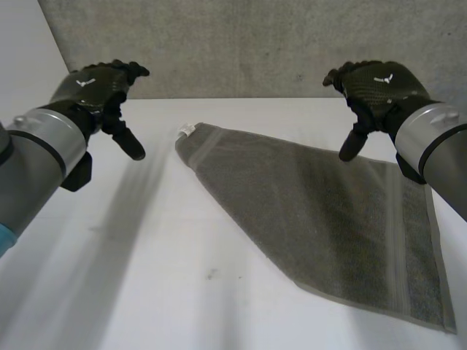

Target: Fold the towel.

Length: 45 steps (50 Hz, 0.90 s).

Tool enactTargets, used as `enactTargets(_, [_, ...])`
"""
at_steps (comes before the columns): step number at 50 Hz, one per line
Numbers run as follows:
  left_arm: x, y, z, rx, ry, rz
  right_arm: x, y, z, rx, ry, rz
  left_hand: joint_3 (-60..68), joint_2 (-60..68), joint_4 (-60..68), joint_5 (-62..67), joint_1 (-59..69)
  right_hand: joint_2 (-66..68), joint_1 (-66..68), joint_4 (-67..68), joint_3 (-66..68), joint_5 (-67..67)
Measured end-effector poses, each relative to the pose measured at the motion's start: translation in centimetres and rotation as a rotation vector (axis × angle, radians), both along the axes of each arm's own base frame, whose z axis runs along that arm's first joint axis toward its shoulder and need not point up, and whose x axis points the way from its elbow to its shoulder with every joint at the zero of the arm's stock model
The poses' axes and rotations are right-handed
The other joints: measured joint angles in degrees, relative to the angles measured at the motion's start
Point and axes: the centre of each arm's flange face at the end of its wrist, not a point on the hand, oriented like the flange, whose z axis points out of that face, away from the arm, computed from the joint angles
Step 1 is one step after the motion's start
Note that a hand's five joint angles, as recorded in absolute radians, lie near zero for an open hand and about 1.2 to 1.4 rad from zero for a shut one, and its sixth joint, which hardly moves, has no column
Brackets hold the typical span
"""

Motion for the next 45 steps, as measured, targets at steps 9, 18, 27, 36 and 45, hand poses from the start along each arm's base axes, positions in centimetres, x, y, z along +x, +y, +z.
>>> enactTargets(9, [-1.7, -1.2, -4.5, 0.084, -0.024, -0.096, -1.0, 1.8, -5.0, 0.182, 0.084, -0.002, 0.00, 0.00, 0.00, -0.01, 0.00, 0.00, 0.00, 0.00, 0.00, 0.00])
enactTargets(18, [-4.4, -0.8, -10.2, 0.168, -0.043, -0.239, -1.7, 4.4, -11.1, 0.320, 0.062, 0.002, 0.13, 0.14, 0.09, 0.00, 0.18, 0.00, 0.00, 0.00, 0.00, 0.00])
enactTargets(27, [-7.0, 1.4, -15.4, 0.272, -0.083, -0.343, -1.7, 8.0, -15.7, 0.384, 0.048, 0.099, 0.14, 0.15, 0.13, 0.02, 0.18, 4.71, 5.58, 3.86, 5.26, 6.34])
enactTargets(36, [-8.4, 3.1, -16.8, 0.269, -0.090, -0.395, -0.9, 9.0, -18.4, 0.390, 0.043, 0.139, 0.31, 0.43, 0.25, 0.01, 0.38, 13.65, 14.20, 13.27, 14.50, 15.69])
enactTargets(45, [-8.7, 3.4, -16.9, 0.250, -0.085, -0.404, -0.8, 8.3, -19.4, 0.356, 0.039, 0.116, 0.31, 0.43, 0.27, 0.00, 0.41, 25.37, 26.45, 24.99, 26.24, 26.76])
